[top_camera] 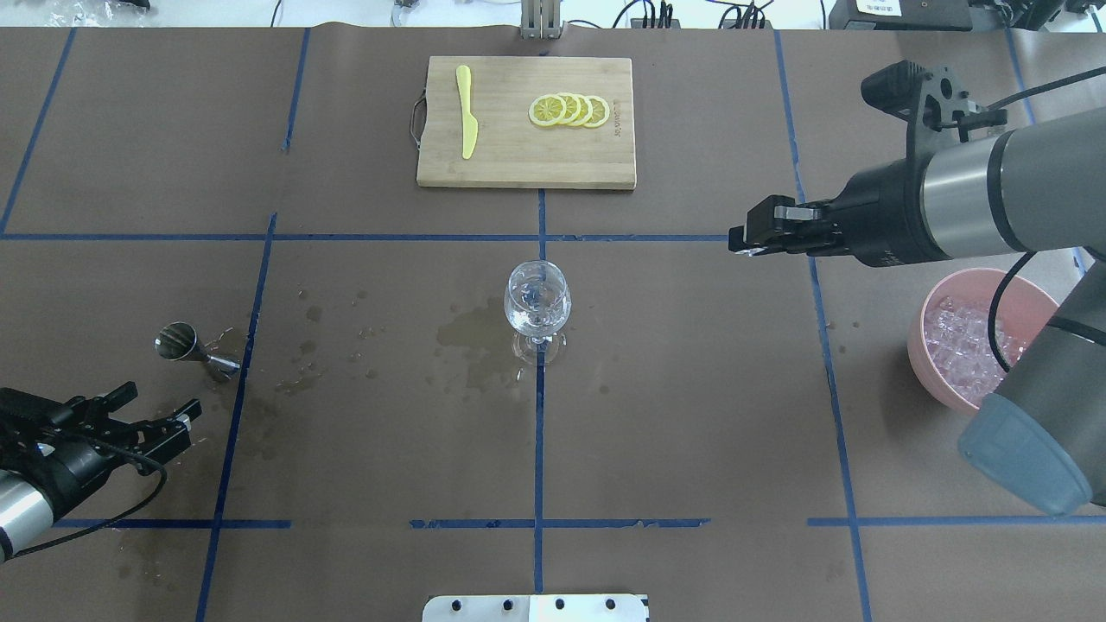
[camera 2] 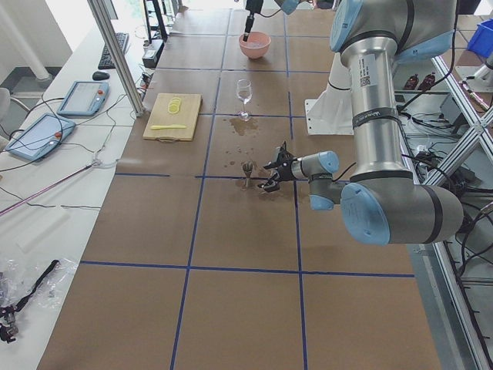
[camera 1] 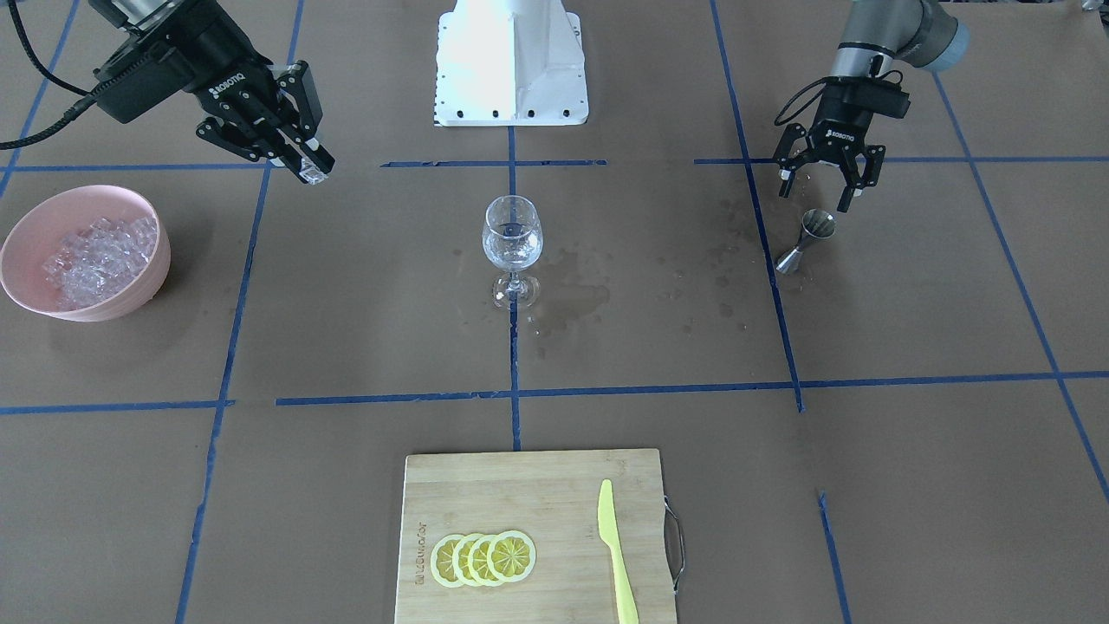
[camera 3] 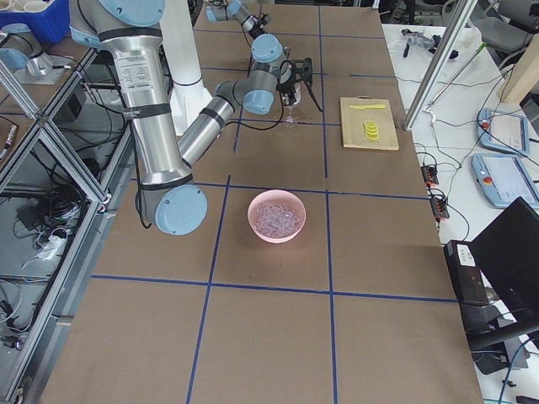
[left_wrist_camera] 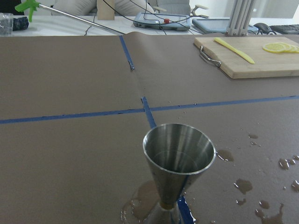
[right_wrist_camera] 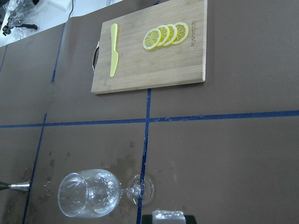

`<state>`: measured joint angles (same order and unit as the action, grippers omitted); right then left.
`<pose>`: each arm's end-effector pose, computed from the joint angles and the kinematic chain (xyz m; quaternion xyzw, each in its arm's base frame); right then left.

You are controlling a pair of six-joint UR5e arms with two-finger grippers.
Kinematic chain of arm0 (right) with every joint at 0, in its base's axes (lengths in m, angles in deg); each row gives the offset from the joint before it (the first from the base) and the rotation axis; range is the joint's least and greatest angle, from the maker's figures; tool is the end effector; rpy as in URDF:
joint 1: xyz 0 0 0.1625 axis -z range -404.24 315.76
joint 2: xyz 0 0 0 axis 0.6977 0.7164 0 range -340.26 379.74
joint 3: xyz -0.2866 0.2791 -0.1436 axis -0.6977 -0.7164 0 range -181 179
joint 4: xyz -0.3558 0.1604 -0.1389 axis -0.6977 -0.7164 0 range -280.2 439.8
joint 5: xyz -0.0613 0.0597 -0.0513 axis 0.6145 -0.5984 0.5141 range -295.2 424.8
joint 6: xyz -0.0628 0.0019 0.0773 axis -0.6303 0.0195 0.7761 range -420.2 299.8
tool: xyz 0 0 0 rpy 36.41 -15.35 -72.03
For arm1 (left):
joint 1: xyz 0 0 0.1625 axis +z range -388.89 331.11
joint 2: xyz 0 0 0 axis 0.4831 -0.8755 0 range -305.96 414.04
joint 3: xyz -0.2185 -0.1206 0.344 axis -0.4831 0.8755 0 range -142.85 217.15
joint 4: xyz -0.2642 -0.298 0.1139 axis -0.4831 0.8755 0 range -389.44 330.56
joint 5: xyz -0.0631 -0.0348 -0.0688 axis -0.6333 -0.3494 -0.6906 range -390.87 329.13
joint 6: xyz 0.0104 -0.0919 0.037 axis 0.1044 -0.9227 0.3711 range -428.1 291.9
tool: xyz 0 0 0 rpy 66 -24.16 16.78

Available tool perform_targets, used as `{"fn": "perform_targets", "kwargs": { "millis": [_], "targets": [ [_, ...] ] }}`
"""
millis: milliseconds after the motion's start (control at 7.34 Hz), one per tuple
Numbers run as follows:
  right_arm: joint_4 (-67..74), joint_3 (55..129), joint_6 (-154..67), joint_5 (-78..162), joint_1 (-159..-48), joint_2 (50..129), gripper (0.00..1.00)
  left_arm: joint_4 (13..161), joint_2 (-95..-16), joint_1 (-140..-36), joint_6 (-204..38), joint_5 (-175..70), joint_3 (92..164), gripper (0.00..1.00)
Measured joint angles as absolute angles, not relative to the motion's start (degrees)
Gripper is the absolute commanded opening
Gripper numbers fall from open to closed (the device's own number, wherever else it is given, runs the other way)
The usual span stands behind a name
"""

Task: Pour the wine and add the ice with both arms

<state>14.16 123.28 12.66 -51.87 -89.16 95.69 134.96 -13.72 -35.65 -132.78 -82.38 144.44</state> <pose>-0.2763 -0.4008 0.2131 0.1380 -0.5899 0.0555 0.7936 0.3125 -0.2337 0.5239 0.4090 0.4419 -0.0601 0.7961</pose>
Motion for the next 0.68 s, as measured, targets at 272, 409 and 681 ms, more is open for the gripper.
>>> {"fn": "perform_targets", "kwargs": {
  "millis": [272,409,681],
  "targets": [
    [14.1,120.4,12.7,-51.8,-88.3,91.8,0.0,134.7,-10.1,-35.8,-132.8,-88.9,148.1,1.0],
    [14.0,118.7,12.7,-51.5,-87.5,89.3,0.0,134.5,-8.5,-35.9,-132.8,-92.2,149.2,1.0],
    [13.8,115.9,12.7,-47.6,-84.0,85.5,0.0,134.3,-5.7,-37.1,-133.0,-100.0,151.3,1.0]
  ]
}}
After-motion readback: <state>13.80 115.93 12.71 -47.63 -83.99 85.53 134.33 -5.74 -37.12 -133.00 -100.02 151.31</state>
